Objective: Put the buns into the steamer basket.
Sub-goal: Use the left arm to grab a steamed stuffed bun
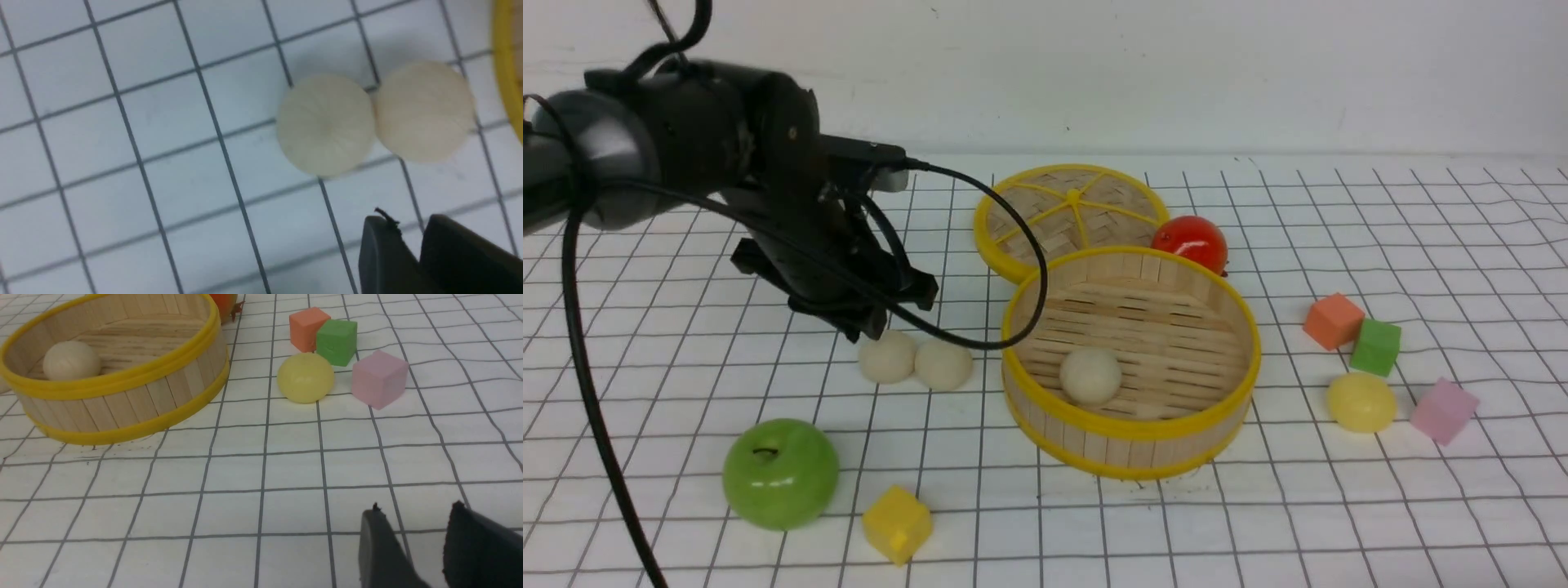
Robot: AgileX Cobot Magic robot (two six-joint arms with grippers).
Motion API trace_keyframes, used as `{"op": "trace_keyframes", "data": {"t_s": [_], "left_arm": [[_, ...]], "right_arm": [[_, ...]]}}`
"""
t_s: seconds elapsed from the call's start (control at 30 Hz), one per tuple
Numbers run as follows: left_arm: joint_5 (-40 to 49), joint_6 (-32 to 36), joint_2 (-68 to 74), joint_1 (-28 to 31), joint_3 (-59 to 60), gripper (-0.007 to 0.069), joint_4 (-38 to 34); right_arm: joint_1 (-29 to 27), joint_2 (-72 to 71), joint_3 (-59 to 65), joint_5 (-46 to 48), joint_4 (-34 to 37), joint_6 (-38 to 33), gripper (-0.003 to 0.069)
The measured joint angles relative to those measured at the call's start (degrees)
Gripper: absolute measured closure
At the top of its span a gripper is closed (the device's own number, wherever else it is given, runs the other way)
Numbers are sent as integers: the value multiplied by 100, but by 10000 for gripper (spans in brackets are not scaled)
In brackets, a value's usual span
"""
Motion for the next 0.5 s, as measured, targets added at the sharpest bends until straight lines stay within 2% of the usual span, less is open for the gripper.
{"op": "trace_keyframes", "data": {"t_s": [0.13, 0.3, 0.5], "left_arm": [[-267, 80, 142, 46, 0, 442, -30], [-572, 147, 474, 53, 0, 353, -50], [-974, 147, 638, 53, 0, 336, 135]], "right_arm": [[0, 0, 0, 0, 0, 0, 419], [0, 0, 0, 0, 0, 0, 419], [0, 0, 0, 0, 0, 0, 419]]}}
